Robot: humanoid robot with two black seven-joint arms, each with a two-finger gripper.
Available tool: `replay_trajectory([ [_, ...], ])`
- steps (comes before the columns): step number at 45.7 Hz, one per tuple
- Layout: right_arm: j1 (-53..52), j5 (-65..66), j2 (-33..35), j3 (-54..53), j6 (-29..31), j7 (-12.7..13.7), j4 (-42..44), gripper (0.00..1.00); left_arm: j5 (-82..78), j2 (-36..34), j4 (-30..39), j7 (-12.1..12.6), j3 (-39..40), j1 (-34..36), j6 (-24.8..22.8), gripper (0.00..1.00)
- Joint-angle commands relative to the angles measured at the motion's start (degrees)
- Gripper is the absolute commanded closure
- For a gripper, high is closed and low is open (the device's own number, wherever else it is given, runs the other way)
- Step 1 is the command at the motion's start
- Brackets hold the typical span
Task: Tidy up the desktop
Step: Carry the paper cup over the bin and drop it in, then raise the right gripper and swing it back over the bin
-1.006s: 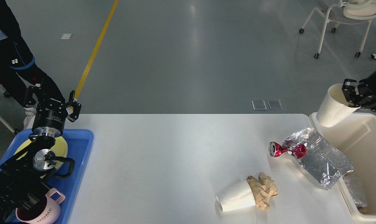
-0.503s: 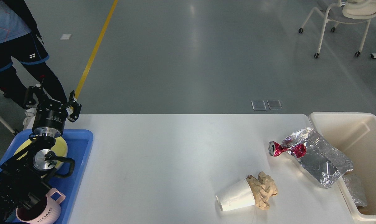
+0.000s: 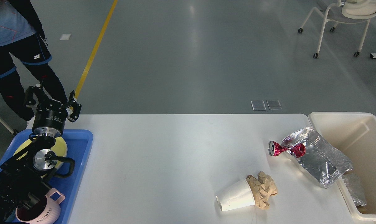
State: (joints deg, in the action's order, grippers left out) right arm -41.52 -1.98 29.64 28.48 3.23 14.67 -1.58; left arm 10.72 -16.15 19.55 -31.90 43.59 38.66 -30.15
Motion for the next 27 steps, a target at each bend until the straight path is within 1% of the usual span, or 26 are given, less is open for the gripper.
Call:
replay_trajectory([
  [1,0.0,0.0,0.2,0.1,0.5,0.3,0.0,0.0,0.0,0.0,0.1,0.0,0.0,0.0,0.0,0.03],
  [17,-2.6,0.0,0.6,0.0,1.4,0.5,-0.2,0.0,0.0,0.0,0.1,0.0,0.0,0.0,0.0,0.03],
  [19,-4.1,0.1,0.6,0.1,3.4,0.5,-0.3,0.0,0.0,0.0,0.0,0.0,0.0,0.0,0.0,0.03],
  [27,-11.8,1.0,1.6,1.7,15.8,0.4,-0.3,0.0,0.0,0.0,0.0,0.0,0.0,0.0,0.0,0.03],
])
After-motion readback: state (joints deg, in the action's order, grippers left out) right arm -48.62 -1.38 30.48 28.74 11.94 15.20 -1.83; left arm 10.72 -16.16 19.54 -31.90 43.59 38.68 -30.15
